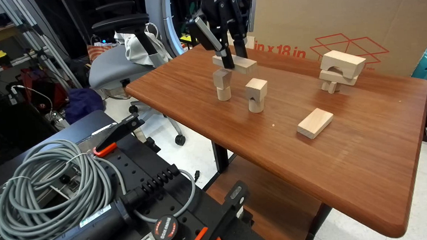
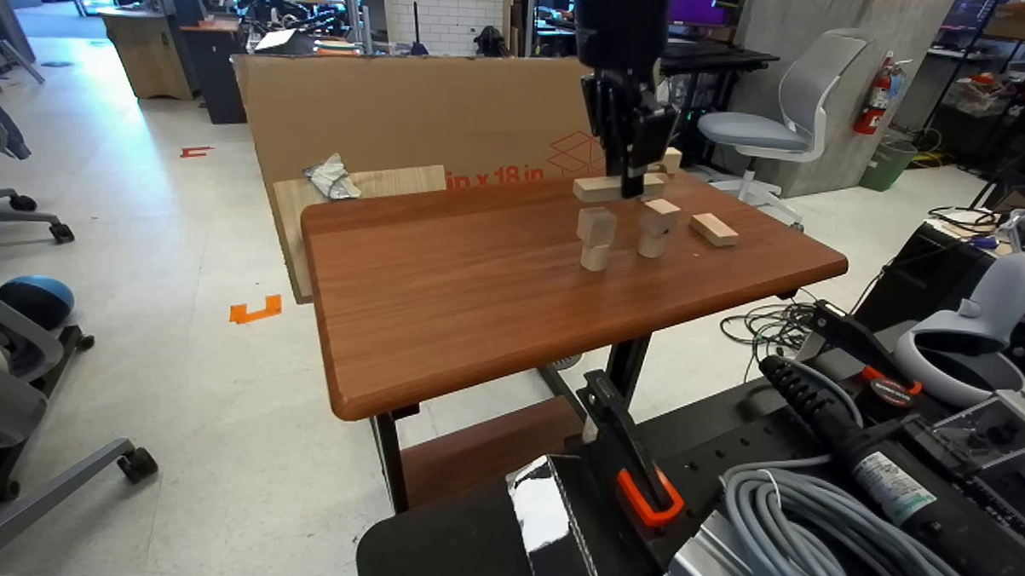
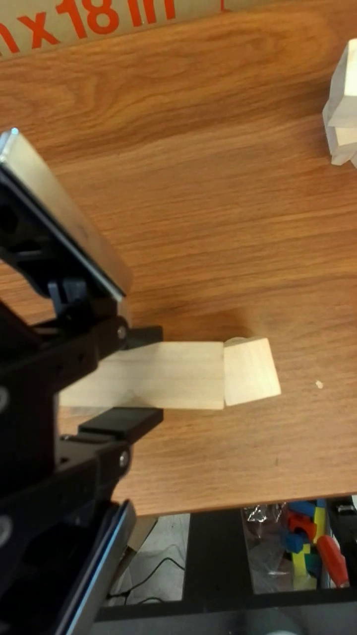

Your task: Put a rectangular block on top of the cubes

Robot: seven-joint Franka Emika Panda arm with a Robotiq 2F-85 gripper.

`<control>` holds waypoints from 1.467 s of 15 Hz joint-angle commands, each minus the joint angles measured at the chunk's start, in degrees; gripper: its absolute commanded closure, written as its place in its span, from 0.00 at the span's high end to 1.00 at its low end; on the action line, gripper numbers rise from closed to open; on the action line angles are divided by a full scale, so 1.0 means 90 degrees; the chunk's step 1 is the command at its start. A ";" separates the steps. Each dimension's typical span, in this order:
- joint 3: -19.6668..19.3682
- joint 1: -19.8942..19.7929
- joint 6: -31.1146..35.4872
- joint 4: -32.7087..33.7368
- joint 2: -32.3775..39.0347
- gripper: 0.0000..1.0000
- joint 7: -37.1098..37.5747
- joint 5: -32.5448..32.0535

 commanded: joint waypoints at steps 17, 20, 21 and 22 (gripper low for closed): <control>-0.0181 0.0051 -0.0057 -0.0085 0.0032 0.09 0.0476 -0.0736; -0.0187 0.0060 -0.0107 -0.0094 0.0057 0.09 0.0487 -0.0741; -0.0192 0.0066 -0.0130 -0.0099 0.0066 0.09 0.0490 -0.0758; -0.0197 0.0072 -0.0154 -0.0119 0.0067 0.09 0.0487 -0.0786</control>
